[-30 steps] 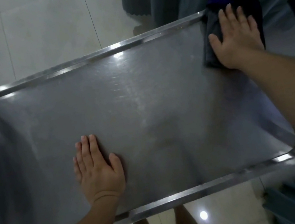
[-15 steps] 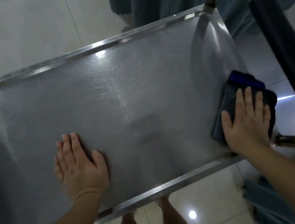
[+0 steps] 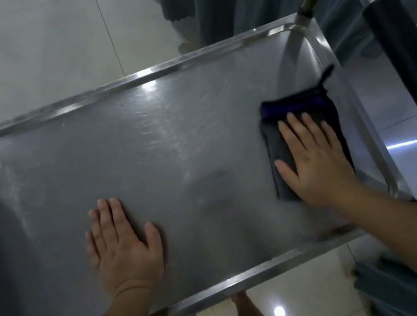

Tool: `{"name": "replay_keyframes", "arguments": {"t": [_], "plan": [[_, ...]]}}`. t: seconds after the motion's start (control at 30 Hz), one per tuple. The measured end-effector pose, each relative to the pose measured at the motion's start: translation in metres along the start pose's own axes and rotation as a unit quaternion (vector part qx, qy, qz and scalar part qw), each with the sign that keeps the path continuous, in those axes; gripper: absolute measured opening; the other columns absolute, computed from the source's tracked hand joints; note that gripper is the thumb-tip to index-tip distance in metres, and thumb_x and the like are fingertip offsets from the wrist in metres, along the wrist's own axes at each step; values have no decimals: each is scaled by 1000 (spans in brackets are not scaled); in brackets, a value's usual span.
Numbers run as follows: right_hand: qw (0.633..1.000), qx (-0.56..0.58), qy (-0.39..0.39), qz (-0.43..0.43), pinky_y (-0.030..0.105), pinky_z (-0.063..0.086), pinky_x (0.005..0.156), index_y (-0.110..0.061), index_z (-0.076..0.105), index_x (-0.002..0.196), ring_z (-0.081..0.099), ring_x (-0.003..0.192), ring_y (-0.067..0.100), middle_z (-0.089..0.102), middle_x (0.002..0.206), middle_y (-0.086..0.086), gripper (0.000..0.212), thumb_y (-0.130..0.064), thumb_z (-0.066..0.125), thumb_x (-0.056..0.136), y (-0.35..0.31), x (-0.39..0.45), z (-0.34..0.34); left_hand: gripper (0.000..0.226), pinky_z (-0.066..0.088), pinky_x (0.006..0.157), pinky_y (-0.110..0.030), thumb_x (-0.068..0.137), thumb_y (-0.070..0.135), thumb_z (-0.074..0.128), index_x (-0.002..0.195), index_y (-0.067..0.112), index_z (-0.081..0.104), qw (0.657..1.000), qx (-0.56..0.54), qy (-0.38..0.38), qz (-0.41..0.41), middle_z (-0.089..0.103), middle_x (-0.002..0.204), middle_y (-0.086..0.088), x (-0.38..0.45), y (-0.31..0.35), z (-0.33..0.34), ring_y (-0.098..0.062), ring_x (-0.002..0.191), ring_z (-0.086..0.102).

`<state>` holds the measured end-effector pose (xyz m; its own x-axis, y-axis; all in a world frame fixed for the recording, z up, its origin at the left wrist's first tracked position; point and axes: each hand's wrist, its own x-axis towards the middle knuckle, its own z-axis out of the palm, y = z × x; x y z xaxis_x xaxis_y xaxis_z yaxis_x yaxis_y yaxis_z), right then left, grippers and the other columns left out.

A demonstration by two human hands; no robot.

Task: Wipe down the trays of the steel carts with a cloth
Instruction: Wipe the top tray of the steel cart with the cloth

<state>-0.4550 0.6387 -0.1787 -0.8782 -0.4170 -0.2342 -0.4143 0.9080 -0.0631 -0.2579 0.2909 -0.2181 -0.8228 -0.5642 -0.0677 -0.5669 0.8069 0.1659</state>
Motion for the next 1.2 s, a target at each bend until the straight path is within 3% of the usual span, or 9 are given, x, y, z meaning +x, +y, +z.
{"name": "replay_keyframes", "arguments": {"t": [0.2,0.37,0.53,0.67,0.83,1.03,1.2], "plan": [[1000,8,10,20,53,-4,128,-29,-3,166,-7,160,25,-9,175,0,79,-67,13,99,-15,170,-34,82,2,132,-44,99,55,31,168,15,16,1000,-6,-6,-4,13,177,-7,0,5,-7,-23,163,5],[999,31,17,42,53,-4,128,-27,-5,166,-9,160,25,-11,174,-4,81,-67,14,98,-25,202,-44,80,4,132,-46,98,51,35,168,14,21,1000,-9,5,-19,17,176,-7,1,8,-9,-25,163,11],[999,21,-8,-45,52,2,129,-23,5,167,-3,161,22,0,175,-4,74,-61,11,104,-18,111,-31,79,3,131,-44,98,51,35,168,19,18,1000,-13,5,-18,15,176,-4,0,7,-7,-22,163,8],[996,-2,1,-84,60,16,125,-15,17,166,10,160,30,13,174,4,68,-45,30,107,-21,-22,4,79,2,131,-43,98,51,35,168,19,18,1000,-17,5,-23,16,176,-4,0,7,-7,-22,163,8],[987,-45,-47,-149,61,19,124,-20,14,167,9,161,29,10,175,1,69,-53,22,107,-21,-105,29,80,5,131,-47,99,52,34,169,17,16,1000,-10,-3,-19,14,177,-5,-1,6,-5,-22,163,6],[987,-45,-10,-155,56,16,126,-23,20,166,10,161,24,14,174,-1,72,-51,35,102,-54,3,5,83,1,131,-45,99,55,33,169,15,13,1000,-3,-14,-10,10,177,-7,0,5,-5,-22,164,1],[998,3,11,-64,50,2,129,-27,6,167,-1,161,22,1,175,-5,73,-54,22,102,-86,145,-30,82,5,131,-49,99,56,31,169,15,14,1000,-7,-14,-11,11,177,-6,-1,7,-8,-21,164,1]]}}
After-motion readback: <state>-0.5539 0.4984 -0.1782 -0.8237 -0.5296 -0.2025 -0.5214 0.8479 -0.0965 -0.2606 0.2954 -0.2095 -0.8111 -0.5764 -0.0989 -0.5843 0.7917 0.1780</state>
